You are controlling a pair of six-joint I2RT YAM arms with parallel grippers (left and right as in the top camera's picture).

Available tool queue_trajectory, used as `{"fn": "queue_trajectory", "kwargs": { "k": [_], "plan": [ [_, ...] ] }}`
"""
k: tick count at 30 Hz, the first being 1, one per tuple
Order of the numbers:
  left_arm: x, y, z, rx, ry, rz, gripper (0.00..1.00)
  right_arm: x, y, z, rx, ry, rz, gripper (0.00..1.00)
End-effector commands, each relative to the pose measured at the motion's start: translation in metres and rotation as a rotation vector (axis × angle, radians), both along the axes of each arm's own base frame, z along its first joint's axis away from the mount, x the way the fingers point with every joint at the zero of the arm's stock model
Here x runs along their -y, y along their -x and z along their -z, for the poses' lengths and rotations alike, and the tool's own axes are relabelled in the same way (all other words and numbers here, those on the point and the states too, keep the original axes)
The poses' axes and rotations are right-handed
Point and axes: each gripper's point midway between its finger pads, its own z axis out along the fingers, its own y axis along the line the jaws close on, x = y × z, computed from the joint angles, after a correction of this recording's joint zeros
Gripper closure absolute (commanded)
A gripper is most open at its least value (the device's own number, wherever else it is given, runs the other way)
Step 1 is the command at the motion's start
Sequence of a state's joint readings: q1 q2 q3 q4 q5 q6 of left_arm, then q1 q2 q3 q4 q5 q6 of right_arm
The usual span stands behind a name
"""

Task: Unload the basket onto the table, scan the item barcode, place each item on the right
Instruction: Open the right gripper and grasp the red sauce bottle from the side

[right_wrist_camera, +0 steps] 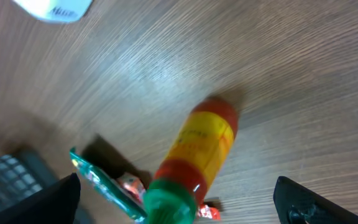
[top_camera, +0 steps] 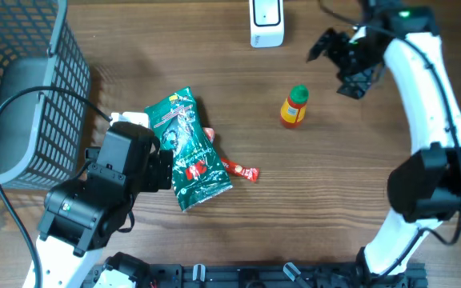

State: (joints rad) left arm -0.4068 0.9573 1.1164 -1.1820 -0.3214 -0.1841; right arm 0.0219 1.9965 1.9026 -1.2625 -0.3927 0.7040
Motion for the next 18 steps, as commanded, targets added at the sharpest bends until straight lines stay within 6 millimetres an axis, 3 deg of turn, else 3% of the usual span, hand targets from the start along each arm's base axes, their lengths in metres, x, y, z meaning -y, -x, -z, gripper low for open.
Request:
{"fn": "queue_trajectory", "kwargs": {
  "k": [1, 5, 9, 18],
  "plan": [
    [-0.001, -0.001, -0.001, 0.006, -0.012, 0.006, 0.0, -0.002, -0.001, 0.032, -0.086, -0.223, -0.083, 0.0],
    [-0.001, -0.001, -0.001, 0.006, -0.012, 0.006, 0.0, -0.009, 0.009, 0.087, -0.223, -0.368, -0.148, 0.0],
    [-0.001, -0.001, -0.001, 0.006, -0.012, 0.006, 0.0, -0.022, 0.016, 0.124, -0.313, -0.487, -0.158, 0.0],
    [-0.001, -0.001, -0.001, 0.006, -0.012, 0.006, 0.0, -0.045, 0.018, 0.124, -0.301, -0.542, -0.213, 0.0]
  ]
}}
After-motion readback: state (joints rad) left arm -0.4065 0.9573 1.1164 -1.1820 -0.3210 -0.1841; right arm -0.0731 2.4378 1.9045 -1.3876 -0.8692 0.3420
